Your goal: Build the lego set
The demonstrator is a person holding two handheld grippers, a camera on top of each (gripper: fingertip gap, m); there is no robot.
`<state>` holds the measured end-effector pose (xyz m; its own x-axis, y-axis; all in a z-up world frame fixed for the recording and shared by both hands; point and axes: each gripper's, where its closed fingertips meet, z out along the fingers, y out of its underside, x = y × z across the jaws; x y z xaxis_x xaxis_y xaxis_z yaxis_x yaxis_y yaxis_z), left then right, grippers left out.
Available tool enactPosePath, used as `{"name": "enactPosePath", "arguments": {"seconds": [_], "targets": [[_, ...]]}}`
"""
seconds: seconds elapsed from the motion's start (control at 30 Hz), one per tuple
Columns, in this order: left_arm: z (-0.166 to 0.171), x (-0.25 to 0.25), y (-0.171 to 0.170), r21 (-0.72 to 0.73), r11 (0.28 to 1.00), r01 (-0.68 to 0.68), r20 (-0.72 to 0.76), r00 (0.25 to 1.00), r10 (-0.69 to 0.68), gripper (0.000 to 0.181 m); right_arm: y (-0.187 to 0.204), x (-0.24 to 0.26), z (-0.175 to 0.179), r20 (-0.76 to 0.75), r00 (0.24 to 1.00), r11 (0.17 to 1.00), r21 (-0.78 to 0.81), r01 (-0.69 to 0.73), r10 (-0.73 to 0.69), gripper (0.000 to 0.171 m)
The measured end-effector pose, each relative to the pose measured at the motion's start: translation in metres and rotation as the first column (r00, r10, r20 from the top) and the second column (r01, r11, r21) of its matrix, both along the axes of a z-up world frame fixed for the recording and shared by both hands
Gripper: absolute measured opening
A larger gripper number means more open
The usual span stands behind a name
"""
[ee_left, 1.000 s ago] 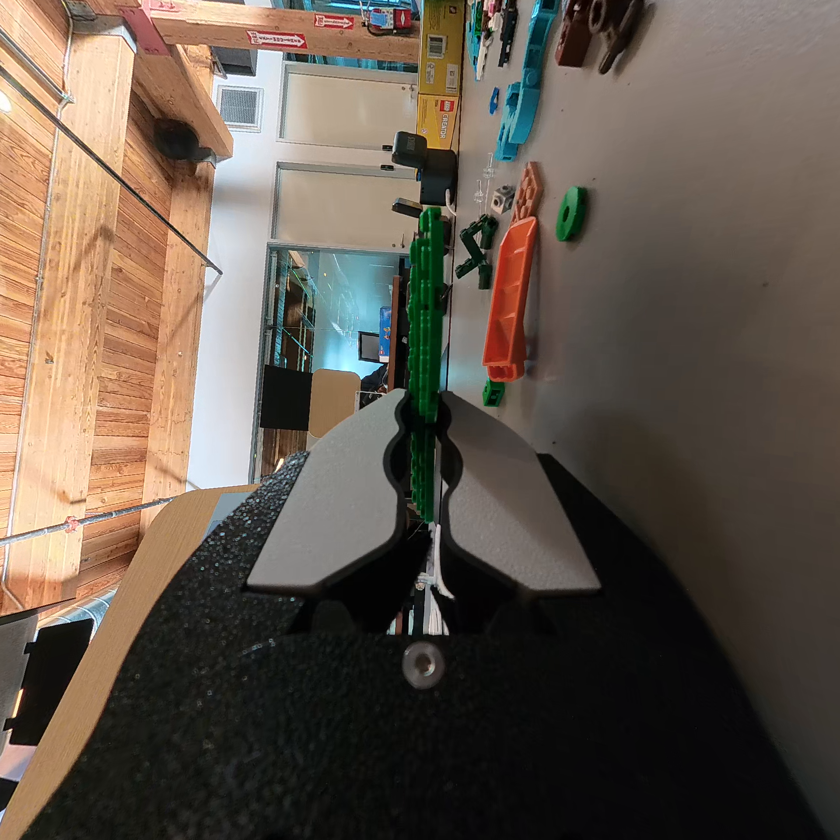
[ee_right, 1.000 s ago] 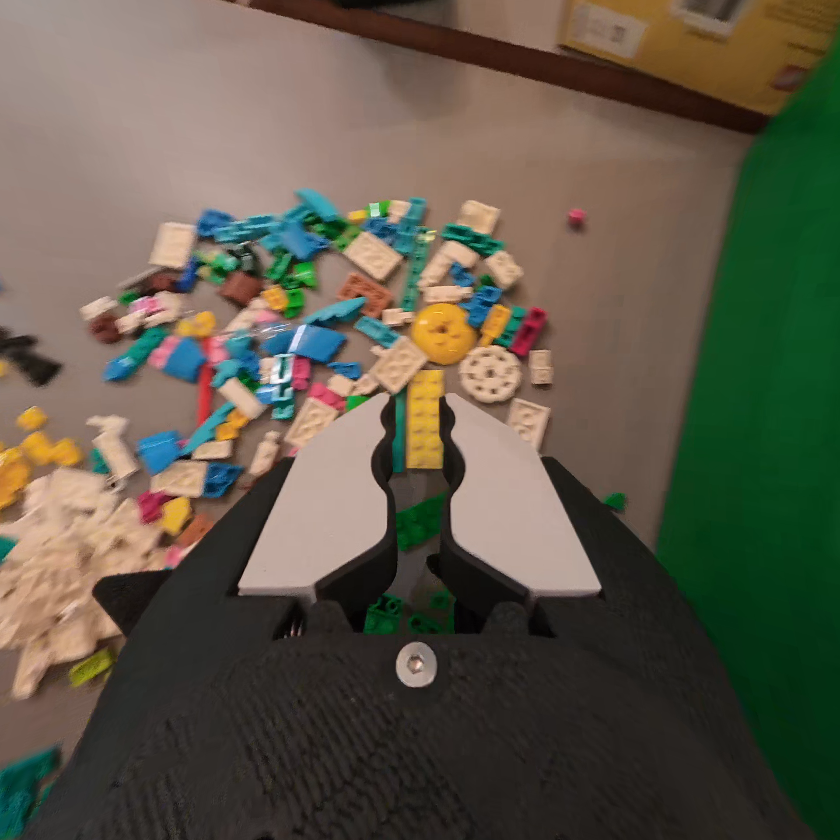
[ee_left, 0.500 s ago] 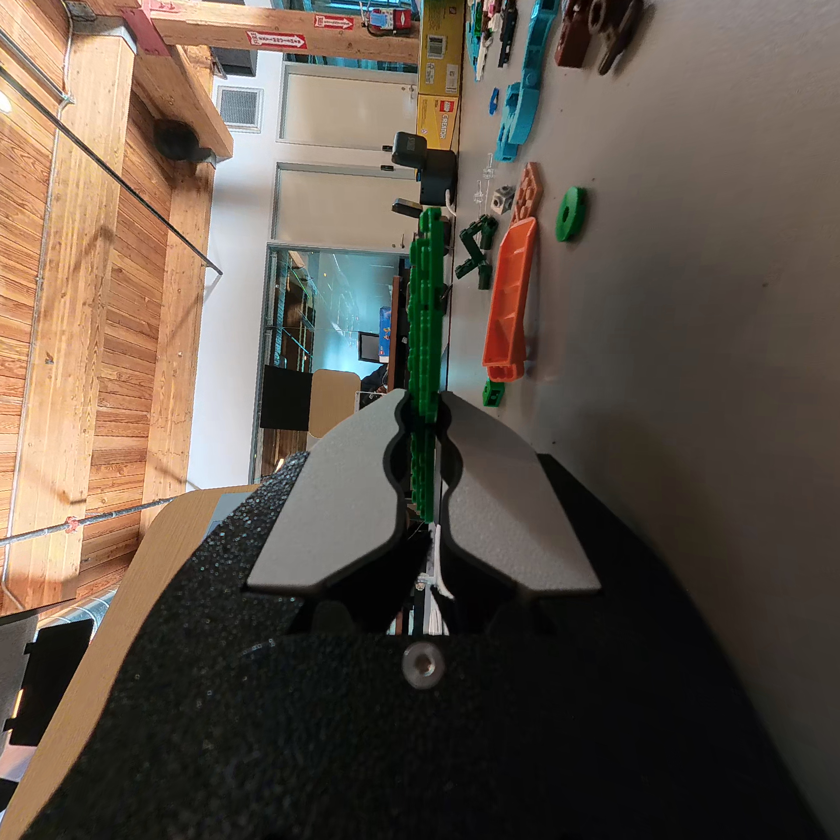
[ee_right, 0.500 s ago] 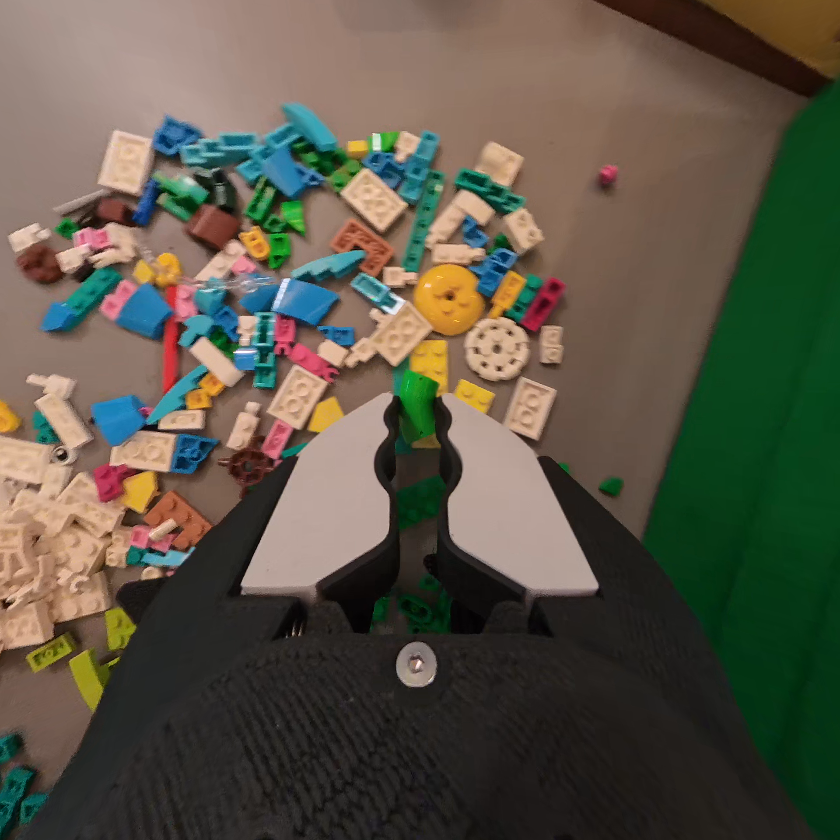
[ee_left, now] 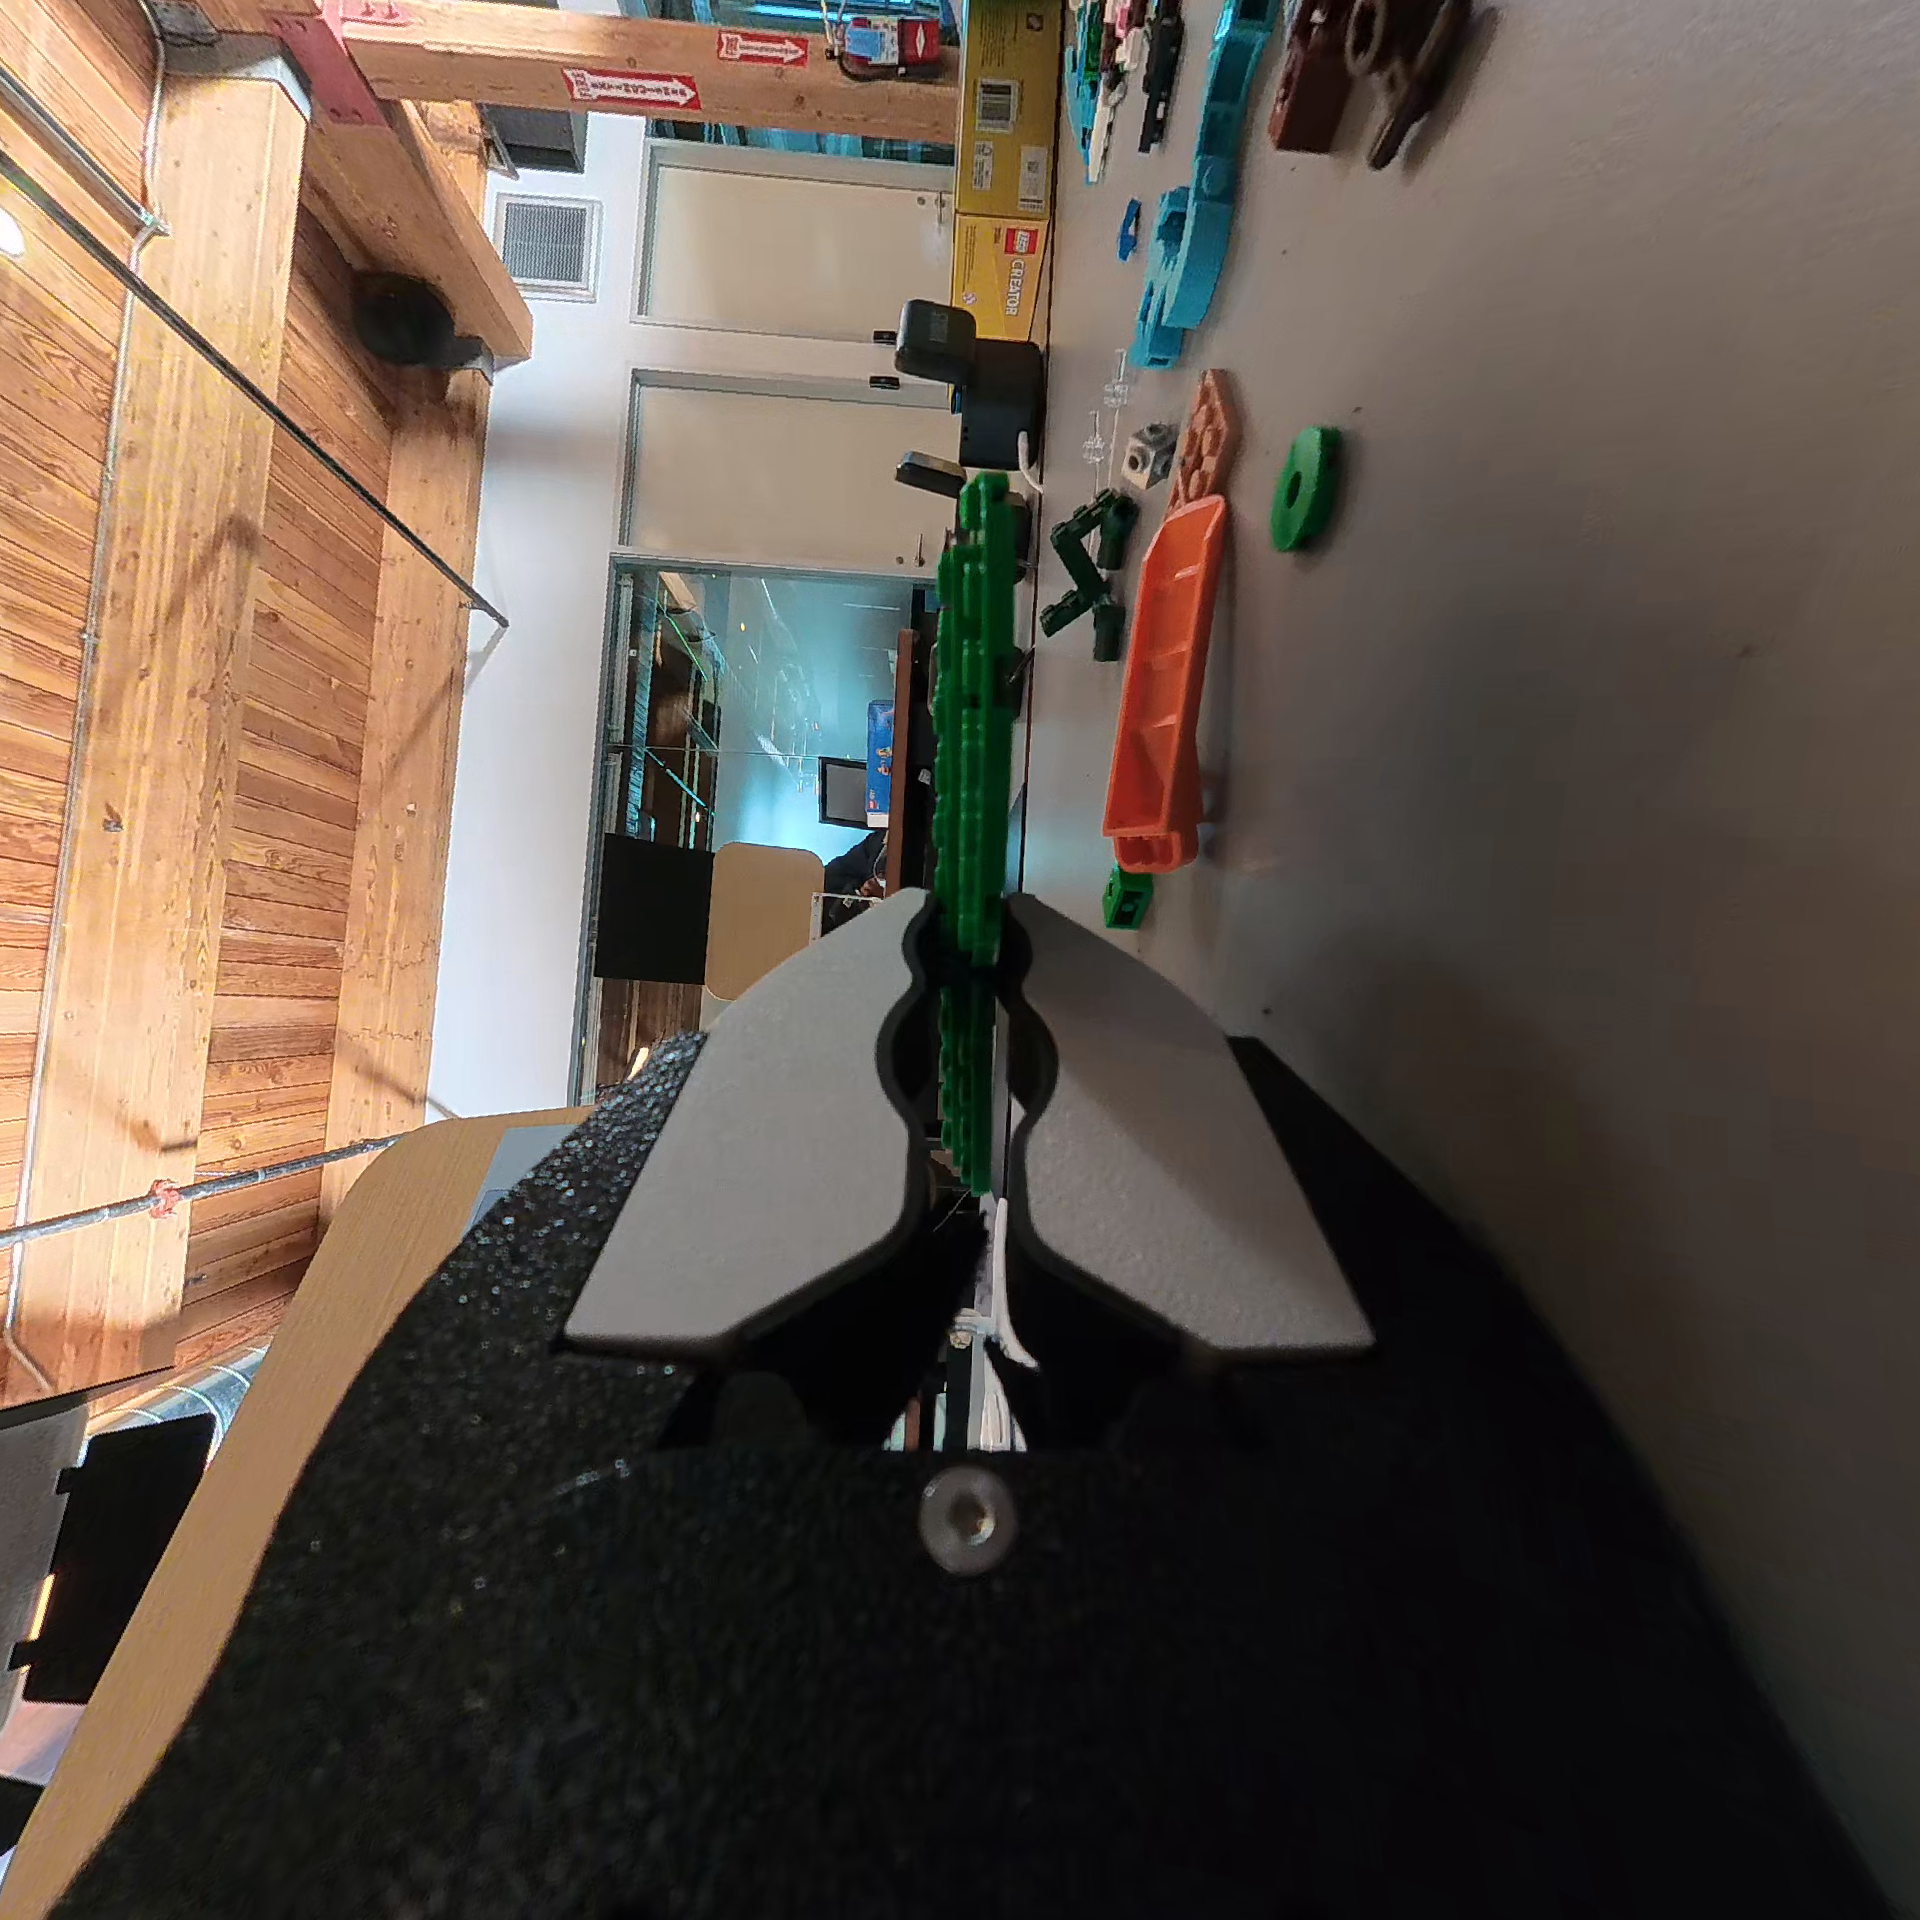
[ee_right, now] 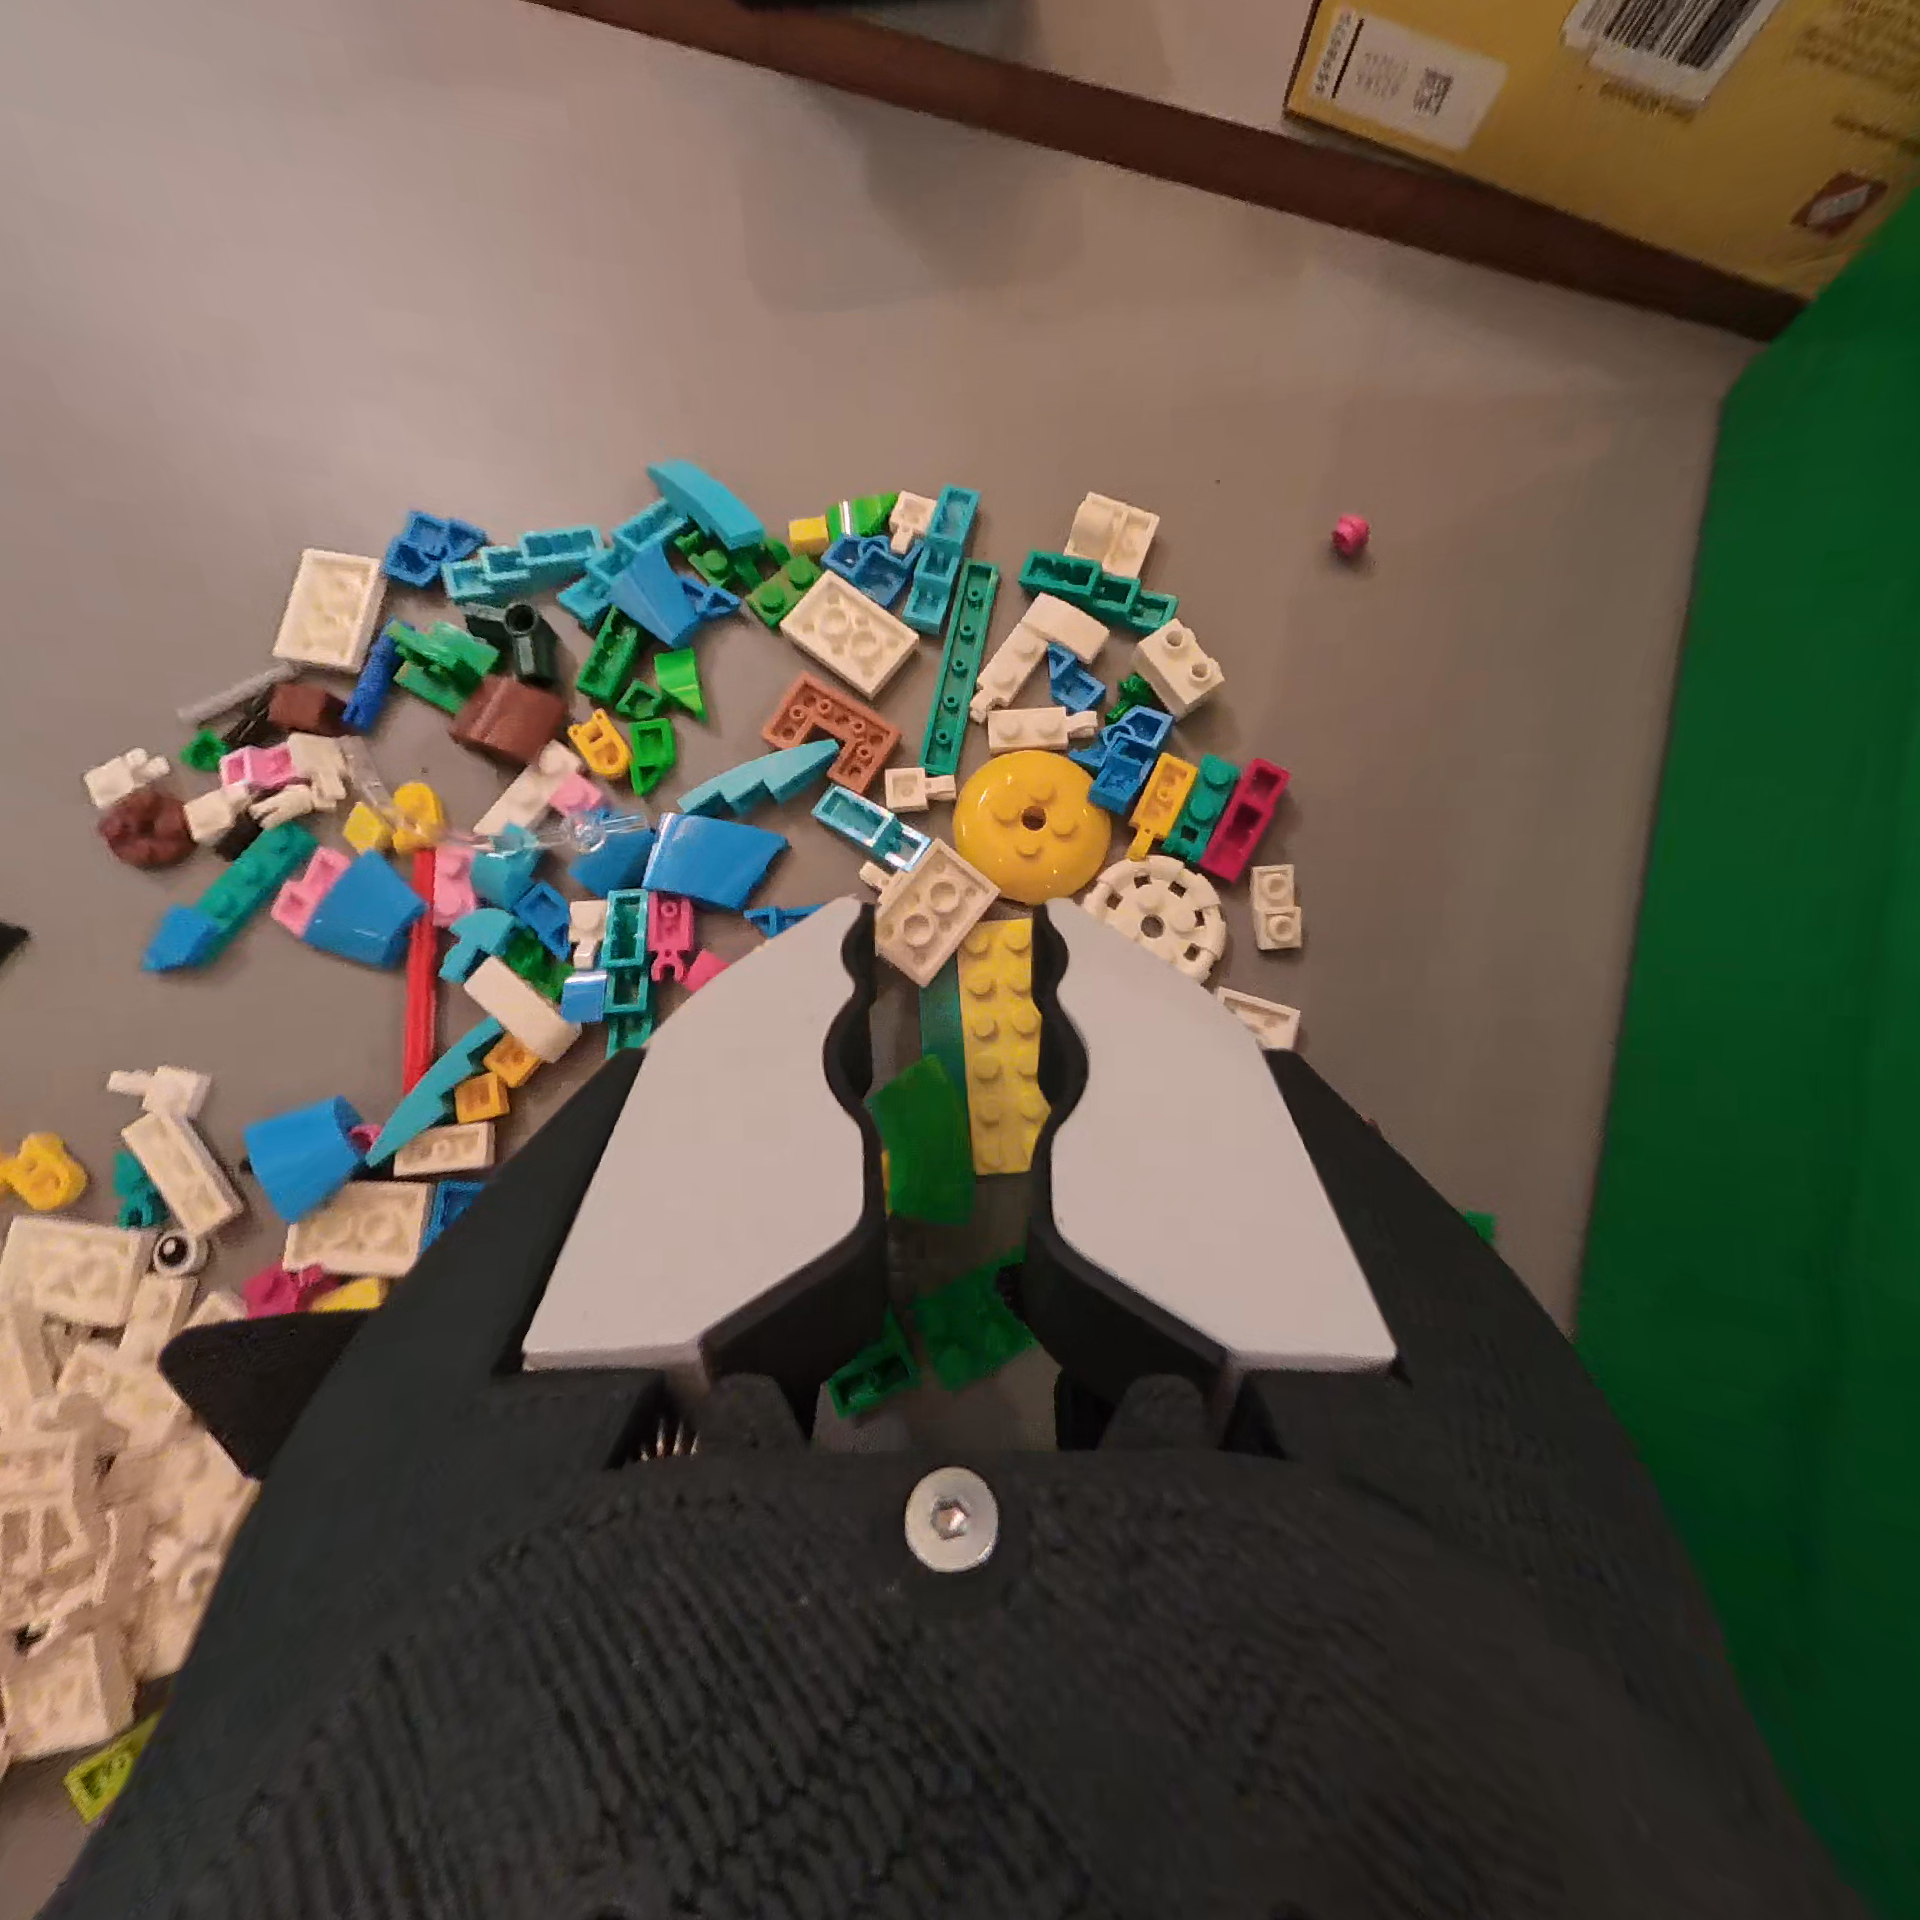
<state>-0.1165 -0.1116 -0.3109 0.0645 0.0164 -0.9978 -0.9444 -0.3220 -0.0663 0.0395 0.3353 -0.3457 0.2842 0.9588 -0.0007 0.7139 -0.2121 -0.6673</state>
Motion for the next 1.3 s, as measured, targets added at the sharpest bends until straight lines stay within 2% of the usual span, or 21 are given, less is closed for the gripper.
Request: {"name": "enactPosePath", "arguments": {"seconds": [0.13,0.27,0.37,0.47,0.6,0.7,0.77,0.93,1.07,1.3], "targets": [[0.0,0.0,0.0,0.0,1.0,0.001,0.0,1.0,-0.001,0.009,-0.001,-0.002,-0.009,0.013,1.0,0.999,-0.036,0.021,-0.02,0.029],[0.0,0.0,0.0,-0.001,1.0,0.001,0.003,1.0,-0.001,0.009,-0.002,-0.005,-0.006,0.002,1.0,1.0,-0.016,0.014,-0.014,0.015],[0.0,0.0,0.0,-0.001,1.0,0.002,0.003,1.0,-0.002,0.009,0.011,0.003,0.006,-0.011,0.998,0.997,0.037,0.07,-0.069,0.004],[0.0,0.0,0.0,-0.002,1.0,0.003,0.005,1.0,-0.003,0.009,0.021,0.014,0.012,-0.021,0.993,0.992,0.037,0.118,-0.117,0.003],[0.0,0.0,0.0,-0.002,1.0,0.002,0.005,1.0,-0.002,0.009,0.02,0.02,0.007,-0.002,0.994,0.994,0.001,0.107,-0.107,0.004],[0.0,0.0,0.0,-0.001,1.0,0.002,0.004,1.0,-0.002,0.009,0.012,0.023,-0.004,0.069,0.996,0.998,-0.02,0.053,-0.052,0.02],[0.0,0.0,0.0,-0.001,1.0,0.003,0.004,1.0,-0.003,0.009,0.01,0.023,-0.005,0.103,0.994,1.0,0.024,0.02,-0.022,0.028],[0.0,0.0,0.001,0.002,1.0,-0.003,0.003,1.0,0.003,0.009,-0.018,-0.025,0.024,-0.019,0.981,0.978,0.088,-0.19,0.192,0.028],[0.0,-0.001,0.001,0.002,1.0,-0.007,0.005,1.0,0.007,0.009,-0.031,-0.068,0.018,0.056,0.923,0.92,0.08,-0.384,0.38,0.029],[0.0,-0.003,0.0,0.002,1.0,-0.014,0.009,1.0,0.014,0.009,-0.024,-0.099,-0.003,0.181,0.889,0.906,-0.044,-0.42,0.421,0.024]]}}
